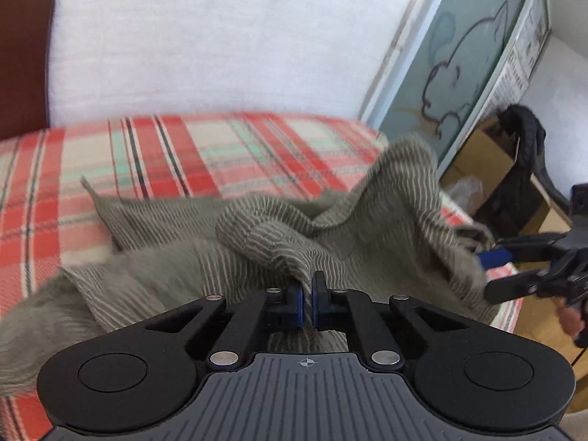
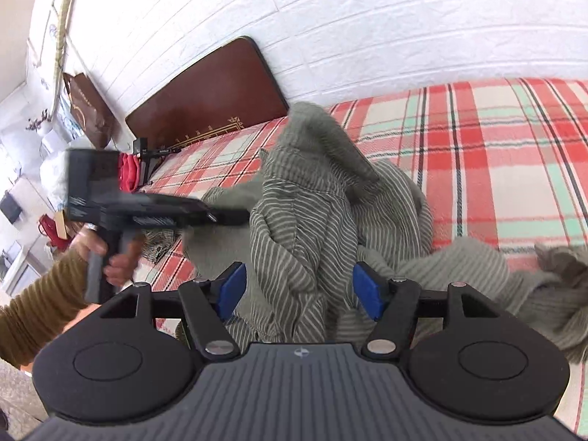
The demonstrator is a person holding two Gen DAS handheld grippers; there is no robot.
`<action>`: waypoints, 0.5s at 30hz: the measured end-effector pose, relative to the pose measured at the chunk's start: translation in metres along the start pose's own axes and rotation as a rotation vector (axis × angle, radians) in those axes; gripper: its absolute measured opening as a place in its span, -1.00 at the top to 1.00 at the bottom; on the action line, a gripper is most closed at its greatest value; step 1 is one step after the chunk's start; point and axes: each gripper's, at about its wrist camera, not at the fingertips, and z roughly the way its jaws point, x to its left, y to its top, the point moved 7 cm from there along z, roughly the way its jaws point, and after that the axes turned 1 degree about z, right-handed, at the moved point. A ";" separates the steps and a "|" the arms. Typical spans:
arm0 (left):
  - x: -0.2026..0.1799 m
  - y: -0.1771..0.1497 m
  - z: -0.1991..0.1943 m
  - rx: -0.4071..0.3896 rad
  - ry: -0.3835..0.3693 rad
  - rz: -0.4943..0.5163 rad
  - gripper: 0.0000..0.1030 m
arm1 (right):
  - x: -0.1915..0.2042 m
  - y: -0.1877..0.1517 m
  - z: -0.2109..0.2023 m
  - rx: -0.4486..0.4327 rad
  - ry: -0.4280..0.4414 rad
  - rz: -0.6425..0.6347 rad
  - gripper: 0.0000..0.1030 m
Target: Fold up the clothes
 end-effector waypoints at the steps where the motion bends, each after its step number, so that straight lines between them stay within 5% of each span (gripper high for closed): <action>1: -0.001 0.006 -0.011 -0.027 0.009 0.003 1.00 | 0.001 0.003 0.001 -0.002 0.001 -0.007 -0.34; 8: -0.010 0.042 -0.063 -0.163 0.058 0.072 1.00 | 0.023 0.035 0.019 -0.028 0.032 -0.094 -0.53; 11: -0.011 0.044 -0.070 -0.165 0.069 0.085 1.00 | 0.025 0.052 0.031 -0.015 0.019 -0.132 -0.53; 15: -0.013 0.030 -0.071 -0.135 0.063 0.097 1.00 | 0.008 0.076 0.048 0.054 0.083 -0.020 -0.53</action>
